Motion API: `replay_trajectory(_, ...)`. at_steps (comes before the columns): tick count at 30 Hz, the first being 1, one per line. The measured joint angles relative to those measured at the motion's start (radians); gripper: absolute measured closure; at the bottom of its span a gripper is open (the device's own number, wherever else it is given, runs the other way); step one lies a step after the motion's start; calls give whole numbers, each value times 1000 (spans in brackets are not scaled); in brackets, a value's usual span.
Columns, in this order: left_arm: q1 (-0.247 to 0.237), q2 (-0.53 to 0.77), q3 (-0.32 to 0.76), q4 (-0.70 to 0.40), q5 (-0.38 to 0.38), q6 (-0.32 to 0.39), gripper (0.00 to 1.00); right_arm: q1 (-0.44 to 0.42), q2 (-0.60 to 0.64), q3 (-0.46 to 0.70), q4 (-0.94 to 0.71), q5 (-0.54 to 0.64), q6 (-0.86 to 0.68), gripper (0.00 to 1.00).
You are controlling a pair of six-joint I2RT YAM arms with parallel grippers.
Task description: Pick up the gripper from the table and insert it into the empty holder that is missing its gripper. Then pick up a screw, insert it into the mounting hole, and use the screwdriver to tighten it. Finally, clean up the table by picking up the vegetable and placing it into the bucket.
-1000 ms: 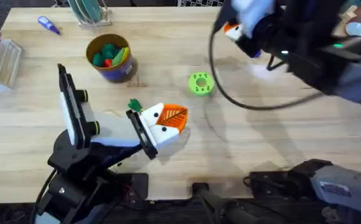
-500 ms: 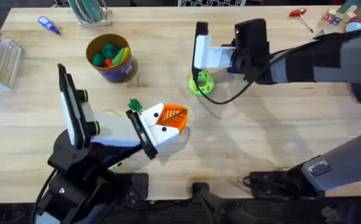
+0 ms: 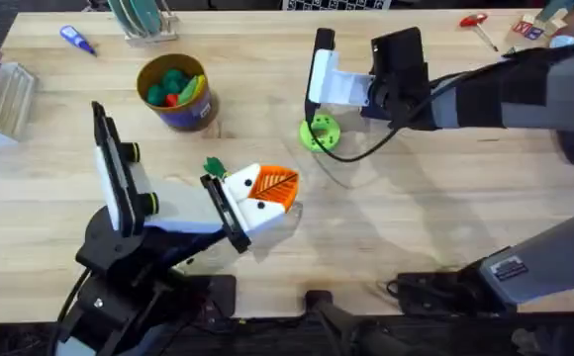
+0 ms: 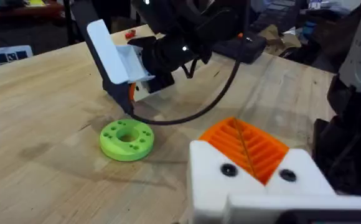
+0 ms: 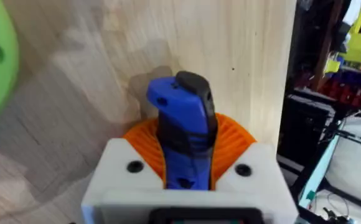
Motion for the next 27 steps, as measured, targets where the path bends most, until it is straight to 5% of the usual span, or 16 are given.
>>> replay_trajectory(3, 0, 0, 0, 0, 0, 0, 995, 0, -2, 5, -2, 8, 43, 554)
replay_trajectory(6, 0, 0, 0, 0, 0, 0, 995, 0, -13, 16, -1, 22, 68, 169)
replay_trajectory(7, 0, 0, 0, 0, -1, 0, 995, 0, -20, 22, -15, 19, 76, 137)
replay_trajectory(19, 0, 0, 0, 0, -1, 0, 995, 23, -64, 24, -125, 3, 264, 121)
replay_trajectory(27, 0, 0, 0, 0, -1, 0, 995, 28, -277, 18, -355, -18, 629, 120)
